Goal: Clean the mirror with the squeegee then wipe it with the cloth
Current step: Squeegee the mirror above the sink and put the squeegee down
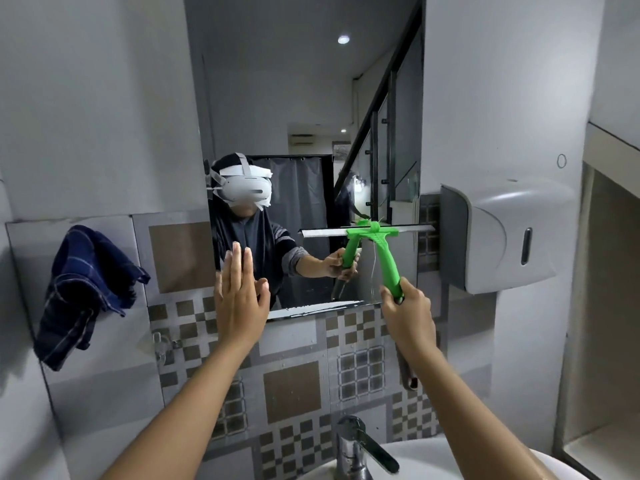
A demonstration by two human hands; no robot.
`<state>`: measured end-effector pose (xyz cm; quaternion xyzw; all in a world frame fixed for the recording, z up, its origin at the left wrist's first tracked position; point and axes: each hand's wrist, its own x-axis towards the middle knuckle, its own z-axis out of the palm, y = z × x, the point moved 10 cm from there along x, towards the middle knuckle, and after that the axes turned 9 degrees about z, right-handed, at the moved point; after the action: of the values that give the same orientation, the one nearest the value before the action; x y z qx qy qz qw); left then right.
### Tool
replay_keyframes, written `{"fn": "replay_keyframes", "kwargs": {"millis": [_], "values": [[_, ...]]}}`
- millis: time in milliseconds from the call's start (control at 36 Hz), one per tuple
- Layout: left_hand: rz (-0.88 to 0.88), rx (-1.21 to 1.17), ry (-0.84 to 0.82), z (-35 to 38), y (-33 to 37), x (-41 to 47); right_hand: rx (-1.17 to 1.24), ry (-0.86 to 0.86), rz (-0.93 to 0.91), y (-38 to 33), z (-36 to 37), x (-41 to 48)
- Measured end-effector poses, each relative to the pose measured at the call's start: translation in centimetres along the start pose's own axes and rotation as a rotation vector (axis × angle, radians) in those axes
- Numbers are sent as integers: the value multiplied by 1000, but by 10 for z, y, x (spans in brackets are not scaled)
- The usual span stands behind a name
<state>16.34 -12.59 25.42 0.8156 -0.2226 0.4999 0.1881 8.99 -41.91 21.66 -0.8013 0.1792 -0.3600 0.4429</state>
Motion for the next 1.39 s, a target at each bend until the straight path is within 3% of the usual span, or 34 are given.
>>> {"fn": "replay_keyframes", "kwargs": {"millis": [222, 389, 583, 1389], "values": [[152, 39, 62, -46, -10, 60, 245, 23, 75, -3, 25, -21], [272, 116, 20, -69, -10, 96, 448, 34, 109, -19, 42, -42], [299, 77, -1, -74, -8, 100, 517, 2, 73, -38, 59, -70], [296, 20, 37, -74, -11, 99, 63, -101, -84, -34, 112, -136]]}}
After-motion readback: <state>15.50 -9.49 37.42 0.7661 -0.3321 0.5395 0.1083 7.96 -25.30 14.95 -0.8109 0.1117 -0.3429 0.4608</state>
